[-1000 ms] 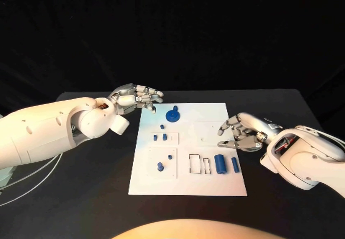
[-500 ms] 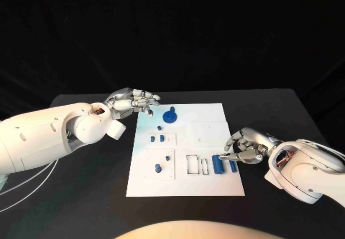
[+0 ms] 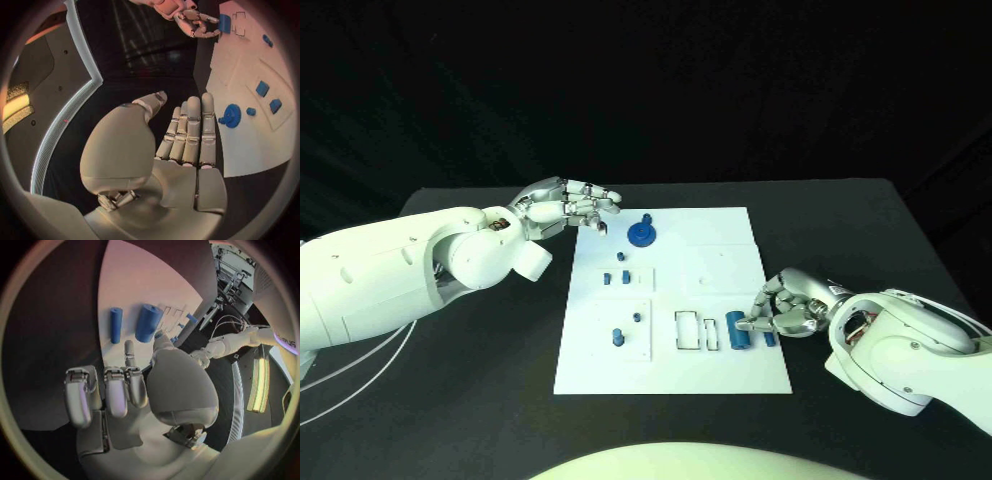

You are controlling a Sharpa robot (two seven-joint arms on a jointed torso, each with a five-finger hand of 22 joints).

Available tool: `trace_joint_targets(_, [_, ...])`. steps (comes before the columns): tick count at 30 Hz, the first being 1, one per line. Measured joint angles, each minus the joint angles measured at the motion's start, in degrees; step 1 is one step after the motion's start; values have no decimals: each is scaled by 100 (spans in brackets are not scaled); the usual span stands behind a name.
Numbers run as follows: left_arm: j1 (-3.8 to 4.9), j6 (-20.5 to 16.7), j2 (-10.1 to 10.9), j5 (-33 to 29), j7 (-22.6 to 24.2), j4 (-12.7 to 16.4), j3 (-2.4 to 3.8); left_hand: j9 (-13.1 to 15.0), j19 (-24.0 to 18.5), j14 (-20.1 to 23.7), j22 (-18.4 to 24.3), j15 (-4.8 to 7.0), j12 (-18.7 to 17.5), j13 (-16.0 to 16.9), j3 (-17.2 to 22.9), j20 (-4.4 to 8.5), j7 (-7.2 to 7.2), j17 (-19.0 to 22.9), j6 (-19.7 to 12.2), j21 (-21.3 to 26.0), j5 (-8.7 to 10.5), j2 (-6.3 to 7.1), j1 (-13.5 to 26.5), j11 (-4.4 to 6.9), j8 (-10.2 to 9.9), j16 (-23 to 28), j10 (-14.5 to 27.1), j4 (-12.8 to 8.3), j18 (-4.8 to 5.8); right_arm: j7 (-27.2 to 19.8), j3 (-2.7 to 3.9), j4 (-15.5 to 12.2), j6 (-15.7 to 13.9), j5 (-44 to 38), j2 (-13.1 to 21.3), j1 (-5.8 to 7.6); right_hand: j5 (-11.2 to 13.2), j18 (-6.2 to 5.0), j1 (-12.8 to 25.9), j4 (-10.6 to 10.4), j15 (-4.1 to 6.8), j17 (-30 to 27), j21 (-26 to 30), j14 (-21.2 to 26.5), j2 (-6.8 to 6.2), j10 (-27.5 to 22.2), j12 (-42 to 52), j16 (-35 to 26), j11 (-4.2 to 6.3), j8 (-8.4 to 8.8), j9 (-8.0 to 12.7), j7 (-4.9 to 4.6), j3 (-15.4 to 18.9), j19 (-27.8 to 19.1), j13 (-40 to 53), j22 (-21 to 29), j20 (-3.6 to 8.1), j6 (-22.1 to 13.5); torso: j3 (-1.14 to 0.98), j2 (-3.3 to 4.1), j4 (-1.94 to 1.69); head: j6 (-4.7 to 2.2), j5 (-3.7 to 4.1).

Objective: Assemble the parts on the task board

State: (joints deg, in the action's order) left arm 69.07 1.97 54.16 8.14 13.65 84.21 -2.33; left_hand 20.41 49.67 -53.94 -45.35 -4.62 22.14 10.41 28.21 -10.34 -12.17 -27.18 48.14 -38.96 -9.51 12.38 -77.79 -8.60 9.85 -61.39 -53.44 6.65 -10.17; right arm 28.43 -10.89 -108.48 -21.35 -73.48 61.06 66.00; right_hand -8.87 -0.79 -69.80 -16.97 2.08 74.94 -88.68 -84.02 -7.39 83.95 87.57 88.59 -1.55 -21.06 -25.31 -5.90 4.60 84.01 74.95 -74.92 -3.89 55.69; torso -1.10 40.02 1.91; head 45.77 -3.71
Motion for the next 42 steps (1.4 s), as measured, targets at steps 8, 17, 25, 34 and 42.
trace_joint_targets(8, [-1, 19, 4, -2, 0, 0, 0, 0, 0, 0, 0, 0, 0, 0, 0, 0, 0, 0, 0, 0, 0, 0, 0, 0, 0, 0, 0, 0, 0, 125, 2, 39, 67, -70, -174, -89, 24, 0, 45, 6, 0, 0, 1, 0, -1, 0, 0, 0, 0, 0, -18, 19, 54, 0, -1, 0, 0, 19, -6, 0, 2, 3, -15])
trace_joint_targets(17, [-2, 31, 21, -2, 0, -4, 0, 0, 0, 0, -1, 0, 0, 0, 0, 0, 0, -1, 0, -1, 0, 0, 0, 0, 0, 0, 0, 0, 0, 167, 32, 151, 137, -162, -332, -150, 78, 0, 45, 7, 20, -1, -35, 21, -1, -1, -1, 0, 0, -79, -66, 36, 86, 0, -1, 1, -1, 39, -7, -1, 0, 7, -38])
trace_joint_targets(25, [-2, 38, 29, -3, 0, -5, 0, 1, 14, 0, 9, 0, 22, 0, -16, -14, 0, -1, 0, -1, 0, 0, 0, 0, 0, 0, 0, 17, 0, 200, 53, 193, 194, -243, -416, -170, 40, 0, -26, 7, 41, -2, -35, -1, 70, 21, -1, 0, 21, -137, -83, 45, 86, -10, -2, 1, 30, 68, -7, -2, 1, 18, -42])
trace_joint_targets(34, [-2, 45, 39, -3, -6, -4, 0, 1, 21, 0, 10, 0, 22, 0, -23, -22, 0, -1, 0, -2, 0, 0, 0, 0, 0, 0, 0, 24, 0, 213, 58, 102, 190, -247, -429, -176, -732, -2, -601, 8, 82, -2, -63, -1, 185, 0, -1, 0, 84, -157, -65, 73, -80, -15, -3, 2, 68, 94, -6, -2, 0, 15, -27])
trace_joint_targets(42, [-2, 48, 40, -4, -10, -12, 0, 1, 21, 0, 10, 0, 22, 0, -23, -21, 0, -1, 0, -2, 0, 0, 0, 0, 0, 0, 0, 24, 0, 211, 47, 48, 137, -160, -385, -180, -902, -2, -752, -32, 82, -3, -63, -1, 126, 19, -1, 0, 104, -157, -83, 96, -195, 0, -3, 2, 82, 94, -6, -3, -1, 5, -26])
